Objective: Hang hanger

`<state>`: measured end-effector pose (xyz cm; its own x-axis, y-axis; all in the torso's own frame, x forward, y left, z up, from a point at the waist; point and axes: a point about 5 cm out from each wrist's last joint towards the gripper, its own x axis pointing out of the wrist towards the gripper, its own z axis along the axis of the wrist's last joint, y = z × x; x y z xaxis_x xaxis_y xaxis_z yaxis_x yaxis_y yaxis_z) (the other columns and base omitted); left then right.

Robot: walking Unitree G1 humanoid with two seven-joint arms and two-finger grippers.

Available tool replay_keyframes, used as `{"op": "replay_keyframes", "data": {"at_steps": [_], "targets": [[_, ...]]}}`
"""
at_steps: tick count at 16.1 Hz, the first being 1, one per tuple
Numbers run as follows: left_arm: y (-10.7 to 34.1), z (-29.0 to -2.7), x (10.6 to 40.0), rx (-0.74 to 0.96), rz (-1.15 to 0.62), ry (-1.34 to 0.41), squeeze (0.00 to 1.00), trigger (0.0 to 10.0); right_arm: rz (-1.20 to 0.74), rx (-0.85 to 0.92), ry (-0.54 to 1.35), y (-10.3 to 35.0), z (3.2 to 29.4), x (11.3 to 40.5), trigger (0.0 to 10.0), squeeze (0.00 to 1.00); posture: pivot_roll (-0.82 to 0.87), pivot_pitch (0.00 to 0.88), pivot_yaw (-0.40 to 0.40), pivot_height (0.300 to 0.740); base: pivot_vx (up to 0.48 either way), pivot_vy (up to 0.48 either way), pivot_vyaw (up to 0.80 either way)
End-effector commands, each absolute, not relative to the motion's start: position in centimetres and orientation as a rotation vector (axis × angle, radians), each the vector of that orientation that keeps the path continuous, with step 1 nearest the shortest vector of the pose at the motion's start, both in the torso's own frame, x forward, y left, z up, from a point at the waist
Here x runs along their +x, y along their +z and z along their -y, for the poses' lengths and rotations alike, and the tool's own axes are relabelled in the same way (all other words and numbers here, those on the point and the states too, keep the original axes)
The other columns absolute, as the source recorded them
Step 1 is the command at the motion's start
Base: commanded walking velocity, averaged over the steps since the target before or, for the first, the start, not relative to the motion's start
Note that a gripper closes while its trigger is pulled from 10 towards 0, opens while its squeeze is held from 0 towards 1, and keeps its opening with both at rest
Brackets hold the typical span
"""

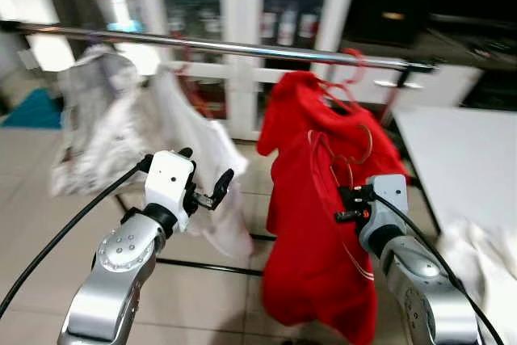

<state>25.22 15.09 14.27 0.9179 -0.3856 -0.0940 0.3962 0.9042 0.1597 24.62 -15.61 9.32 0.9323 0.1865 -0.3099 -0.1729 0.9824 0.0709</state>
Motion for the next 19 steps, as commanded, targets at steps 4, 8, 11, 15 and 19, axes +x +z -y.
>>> {"op": "replay_keyframes", "data": {"at_steps": [4,8,11,15,19], "targets": [[14.71,-15.13,25.16,0.181,-0.054,-0.419,0.00,10.0,-0.293,0.053,0.231,10.21,15.05,24.92,10.0,0.00,-0.05,0.022,-0.002,0.740,-0.082,0.000,0.00],[14.76,-15.15,25.35,0.183,-0.053,-0.422,0.00,10.0,-0.299,0.062,0.222,10.20,15.17,25.03,10.0,0.00,-0.05,0.018,-0.001,0.740,-0.344,0.000,0.00],[14.75,-15.08,25.46,0.186,-0.054,-0.426,0.00,10.0,-0.299,0.061,0.220,10.24,15.23,25.11,10.0,0.00,-0.05,0.014,0.001,0.740,-0.326,0.000,0.00],[14.76,-15.03,25.58,0.186,-0.051,-0.426,0.00,10.0,-0.297,0.055,0.223,10.36,15.34,25.29,10.0,0.00,-0.05,0.009,-0.004,0.740,-0.308,0.000,0.00],[14.89,-15.03,25.83,0.187,-0.045,-0.418,0.00,10.0,-0.293,0.050,0.221,10.51,15.34,25.51,10.0,0.00,-0.05,0.006,-0.011,0.740,-0.072,0.000,0.00]]}}
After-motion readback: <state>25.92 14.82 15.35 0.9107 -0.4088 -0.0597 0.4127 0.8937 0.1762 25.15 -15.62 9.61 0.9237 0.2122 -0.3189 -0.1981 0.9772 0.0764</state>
